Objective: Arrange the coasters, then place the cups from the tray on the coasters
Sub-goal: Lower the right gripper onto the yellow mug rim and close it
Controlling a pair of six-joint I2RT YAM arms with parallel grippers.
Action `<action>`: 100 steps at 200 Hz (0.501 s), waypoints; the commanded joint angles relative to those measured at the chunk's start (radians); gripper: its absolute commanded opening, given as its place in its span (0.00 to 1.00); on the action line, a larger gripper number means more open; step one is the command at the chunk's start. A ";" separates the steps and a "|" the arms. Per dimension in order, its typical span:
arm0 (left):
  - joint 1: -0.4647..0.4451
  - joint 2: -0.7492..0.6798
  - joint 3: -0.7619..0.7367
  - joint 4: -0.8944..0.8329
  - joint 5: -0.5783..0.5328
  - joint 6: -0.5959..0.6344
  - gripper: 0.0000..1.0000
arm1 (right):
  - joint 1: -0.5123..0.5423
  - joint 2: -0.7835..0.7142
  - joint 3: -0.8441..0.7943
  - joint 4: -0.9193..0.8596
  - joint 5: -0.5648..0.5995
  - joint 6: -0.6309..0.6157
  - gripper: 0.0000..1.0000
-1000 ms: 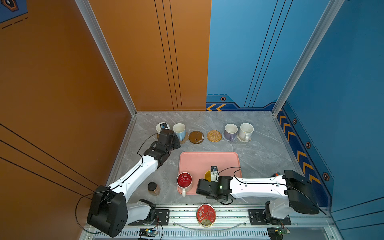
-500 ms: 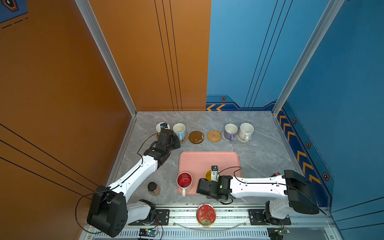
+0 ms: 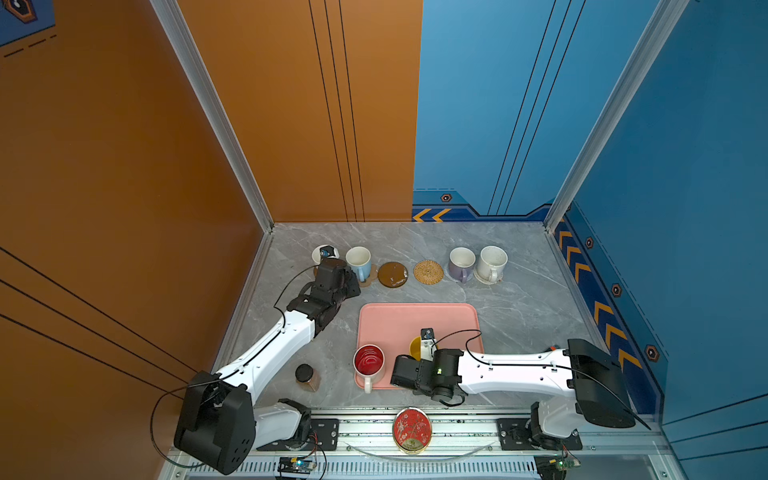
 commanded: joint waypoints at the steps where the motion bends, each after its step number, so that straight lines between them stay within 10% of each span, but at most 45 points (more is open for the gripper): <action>1: 0.012 -0.013 -0.013 0.005 0.015 -0.006 0.44 | 0.005 -0.020 0.037 -0.031 0.097 -0.026 0.00; 100: 0.014 -0.018 -0.016 0.002 0.014 -0.005 0.44 | -0.069 -0.106 -0.019 0.074 0.110 -0.089 0.00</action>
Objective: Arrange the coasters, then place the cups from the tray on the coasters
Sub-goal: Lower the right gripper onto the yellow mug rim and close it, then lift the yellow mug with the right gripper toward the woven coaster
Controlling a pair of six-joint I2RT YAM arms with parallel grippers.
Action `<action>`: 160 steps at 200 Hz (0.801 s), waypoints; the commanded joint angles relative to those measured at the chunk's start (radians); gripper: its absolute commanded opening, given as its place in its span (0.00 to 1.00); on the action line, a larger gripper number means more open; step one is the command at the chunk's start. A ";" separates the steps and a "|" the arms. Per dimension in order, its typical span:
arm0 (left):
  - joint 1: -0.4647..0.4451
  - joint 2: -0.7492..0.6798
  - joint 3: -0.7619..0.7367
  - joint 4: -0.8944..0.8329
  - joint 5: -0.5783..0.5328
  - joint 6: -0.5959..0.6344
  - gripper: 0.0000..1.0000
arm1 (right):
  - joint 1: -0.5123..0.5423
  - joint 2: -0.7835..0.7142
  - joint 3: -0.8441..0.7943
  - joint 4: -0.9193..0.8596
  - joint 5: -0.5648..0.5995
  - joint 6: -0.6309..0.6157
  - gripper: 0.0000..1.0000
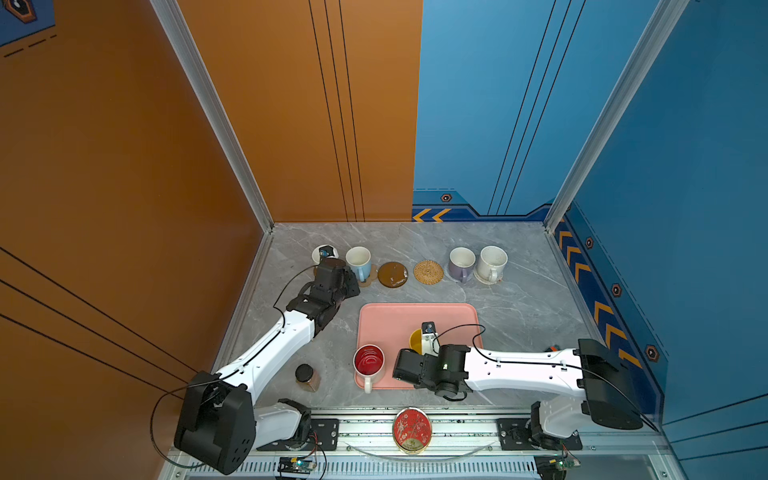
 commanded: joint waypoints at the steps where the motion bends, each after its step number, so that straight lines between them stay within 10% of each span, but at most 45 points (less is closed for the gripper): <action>1: 0.010 -0.018 -0.014 0.002 0.014 -0.005 0.44 | -0.027 -0.050 -0.010 0.044 0.077 -0.038 0.00; 160: 0.006 0.000 -0.001 -0.009 0.010 -0.001 0.44 | -0.363 -0.001 0.130 0.155 -0.030 -0.473 0.00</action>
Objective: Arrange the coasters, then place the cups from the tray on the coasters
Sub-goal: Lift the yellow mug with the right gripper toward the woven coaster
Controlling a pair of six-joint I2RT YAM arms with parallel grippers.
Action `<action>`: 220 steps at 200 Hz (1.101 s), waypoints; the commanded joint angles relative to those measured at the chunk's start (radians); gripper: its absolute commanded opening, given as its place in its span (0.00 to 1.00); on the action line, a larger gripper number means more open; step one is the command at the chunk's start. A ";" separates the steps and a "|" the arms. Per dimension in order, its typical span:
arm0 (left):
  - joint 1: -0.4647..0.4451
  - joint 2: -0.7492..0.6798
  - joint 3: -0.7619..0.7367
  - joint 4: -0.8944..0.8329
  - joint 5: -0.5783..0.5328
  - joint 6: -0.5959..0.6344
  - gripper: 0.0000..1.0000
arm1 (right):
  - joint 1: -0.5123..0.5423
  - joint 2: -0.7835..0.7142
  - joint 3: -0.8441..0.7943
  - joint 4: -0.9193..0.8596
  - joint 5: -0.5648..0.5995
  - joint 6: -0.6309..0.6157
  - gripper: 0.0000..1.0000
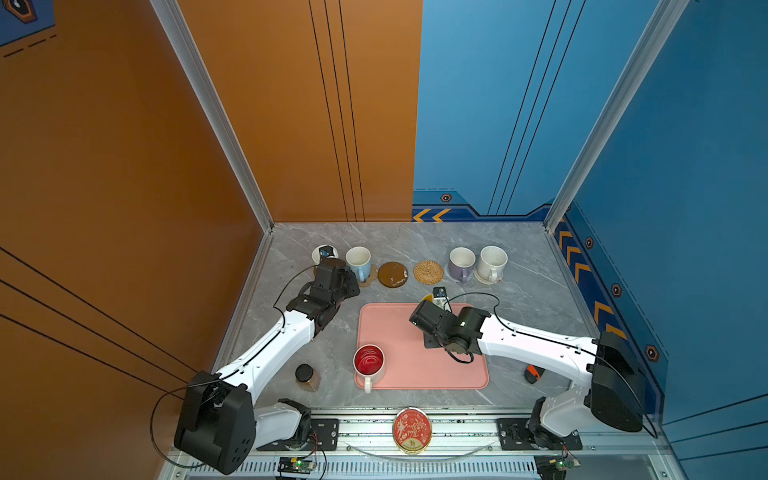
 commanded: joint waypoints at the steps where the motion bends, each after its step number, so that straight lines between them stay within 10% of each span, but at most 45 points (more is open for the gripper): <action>1: 0.006 0.000 0.000 -0.010 0.008 -0.001 0.44 | -0.044 0.029 0.079 0.070 -0.005 -0.125 0.00; 220: -0.011 -0.008 0.014 -0.037 -0.021 0.015 0.44 | -0.350 0.469 0.555 0.082 -0.110 -0.436 0.00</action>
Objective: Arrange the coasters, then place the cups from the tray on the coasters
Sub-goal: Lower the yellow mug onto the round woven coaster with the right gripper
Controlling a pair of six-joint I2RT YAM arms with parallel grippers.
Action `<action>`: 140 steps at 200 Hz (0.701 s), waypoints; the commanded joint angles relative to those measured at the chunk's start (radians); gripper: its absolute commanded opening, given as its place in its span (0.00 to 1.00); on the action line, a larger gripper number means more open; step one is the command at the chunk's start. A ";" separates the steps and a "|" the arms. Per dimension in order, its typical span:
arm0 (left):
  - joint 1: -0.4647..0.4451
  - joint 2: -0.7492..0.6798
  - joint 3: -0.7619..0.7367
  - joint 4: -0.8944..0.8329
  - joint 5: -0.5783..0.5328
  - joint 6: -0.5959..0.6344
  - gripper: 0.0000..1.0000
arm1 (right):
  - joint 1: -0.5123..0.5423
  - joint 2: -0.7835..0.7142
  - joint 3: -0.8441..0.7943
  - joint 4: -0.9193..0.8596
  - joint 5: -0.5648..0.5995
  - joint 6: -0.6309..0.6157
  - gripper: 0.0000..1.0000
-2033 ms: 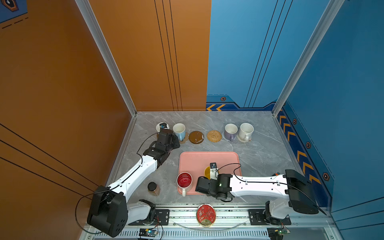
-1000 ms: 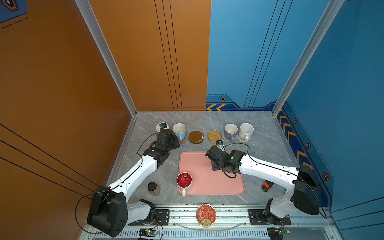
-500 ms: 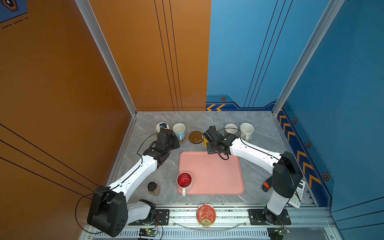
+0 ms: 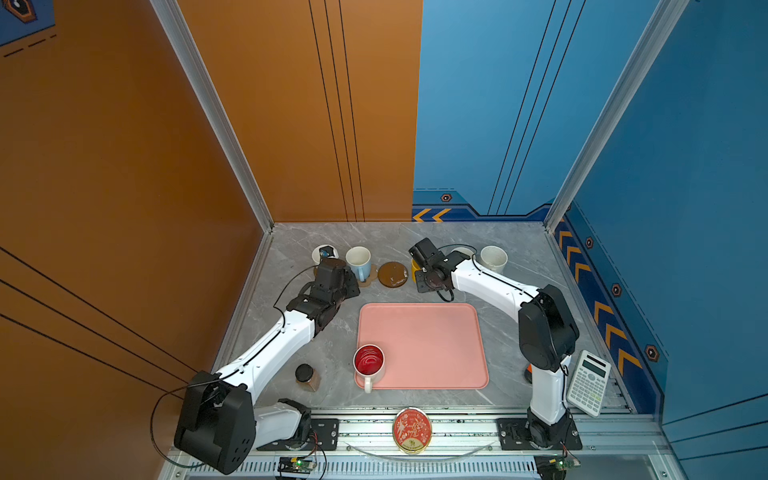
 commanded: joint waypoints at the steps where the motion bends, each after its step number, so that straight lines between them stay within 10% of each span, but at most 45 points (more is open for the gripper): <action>1: -0.007 -0.009 0.014 -0.028 -0.019 0.014 0.44 | -0.015 0.009 0.064 0.037 0.003 -0.023 0.00; 140: -0.010 -0.012 0.016 -0.030 -0.026 0.015 0.44 | -0.078 0.124 0.145 0.028 0.007 -0.042 0.00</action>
